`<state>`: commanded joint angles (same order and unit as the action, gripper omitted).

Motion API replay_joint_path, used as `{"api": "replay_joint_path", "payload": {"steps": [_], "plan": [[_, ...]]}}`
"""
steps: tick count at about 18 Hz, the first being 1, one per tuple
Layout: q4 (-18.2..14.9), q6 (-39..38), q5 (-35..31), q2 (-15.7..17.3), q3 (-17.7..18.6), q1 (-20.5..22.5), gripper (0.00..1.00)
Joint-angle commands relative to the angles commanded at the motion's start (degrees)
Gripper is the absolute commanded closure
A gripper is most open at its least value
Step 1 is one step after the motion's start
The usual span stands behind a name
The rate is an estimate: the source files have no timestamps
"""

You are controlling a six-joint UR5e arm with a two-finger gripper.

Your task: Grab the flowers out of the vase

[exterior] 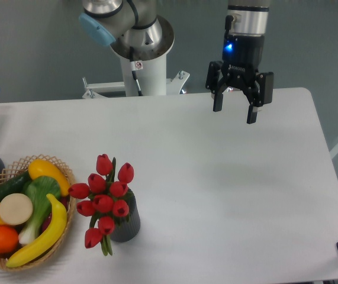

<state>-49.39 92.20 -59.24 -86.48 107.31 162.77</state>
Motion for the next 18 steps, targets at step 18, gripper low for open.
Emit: {"api": "replay_joint_path", "payload": {"steps": [18], "plan": [[0.7,-24.58,8.95,-2.19,-1.23,-3.16,0.0]]}}
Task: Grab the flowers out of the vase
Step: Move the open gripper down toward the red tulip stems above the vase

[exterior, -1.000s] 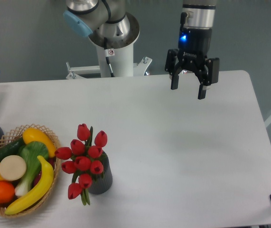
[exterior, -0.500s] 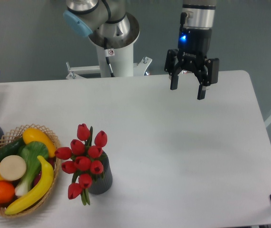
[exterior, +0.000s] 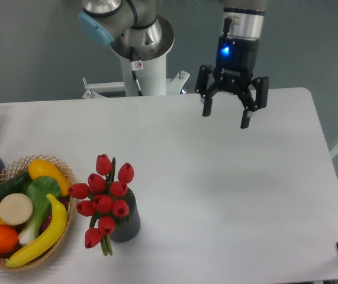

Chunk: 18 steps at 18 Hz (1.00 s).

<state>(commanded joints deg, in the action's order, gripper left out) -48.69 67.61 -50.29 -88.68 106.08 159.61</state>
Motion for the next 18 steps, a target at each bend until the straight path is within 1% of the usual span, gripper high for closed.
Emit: {"api": "replay_joint_path", "payload": {"steps": [4,5,7,9,14,18], "plan": [[1.84,-5.73,2.56,-1.4,-0.26,-0.09,0.0],[2.54,-5.74,3.18,-1.58,-0.09,-0.17,0.0],[2.9,-4.95,3.27,-2.11,0.0,-0.52,0.0],[2.9,-4.86,3.44,-2.72,-0.17,-2.98,0.0],[3.16,-4.51,3.36,-5.1,-0.09,-5.97,0.0],[3.17,-1.17,3.79,-6.33,1.49,-6.59,0.0]]}}
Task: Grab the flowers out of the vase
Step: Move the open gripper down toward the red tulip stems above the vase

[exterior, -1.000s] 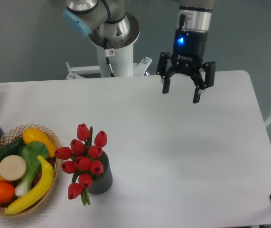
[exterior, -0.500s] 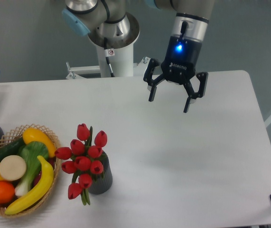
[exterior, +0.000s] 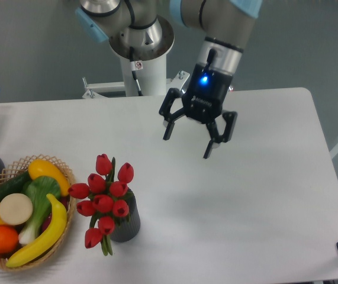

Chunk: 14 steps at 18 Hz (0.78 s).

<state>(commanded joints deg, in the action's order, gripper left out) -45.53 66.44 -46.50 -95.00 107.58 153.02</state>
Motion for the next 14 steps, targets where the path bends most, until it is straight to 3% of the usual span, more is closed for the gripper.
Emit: {"api": "replay_joint_path", "payload": {"steps": [9,14], "plan": [[0.09,1.94,10.63,-4.92,1.23,-2.72,0.0],[0.18,4.22,11.16,-5.19,1.67,-4.22,0.0]]}}
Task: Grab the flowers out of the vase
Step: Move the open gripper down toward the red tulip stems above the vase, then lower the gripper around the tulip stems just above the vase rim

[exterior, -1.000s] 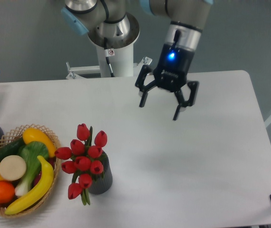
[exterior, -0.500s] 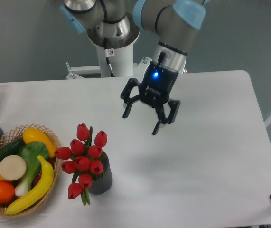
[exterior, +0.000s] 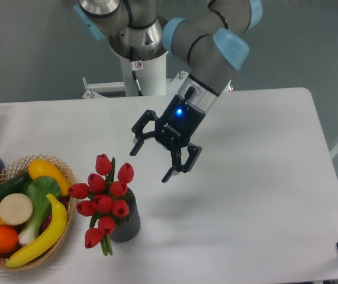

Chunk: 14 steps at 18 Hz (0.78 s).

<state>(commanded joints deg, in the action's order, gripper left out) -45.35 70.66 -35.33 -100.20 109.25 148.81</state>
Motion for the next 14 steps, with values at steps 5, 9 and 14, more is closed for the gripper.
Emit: {"api": "replay_joint_path", "payload": {"steps": [5,9,14], "plan": [[0.0,0.89,-0.17,-2.19,-1.05,-1.76,0.0],[0.0,0.89,-0.44,-3.43,-1.67,-2.73,0.0],[-0.09,0.89,-0.53,-5.44,-4.12,-3.7,0.0]]}}
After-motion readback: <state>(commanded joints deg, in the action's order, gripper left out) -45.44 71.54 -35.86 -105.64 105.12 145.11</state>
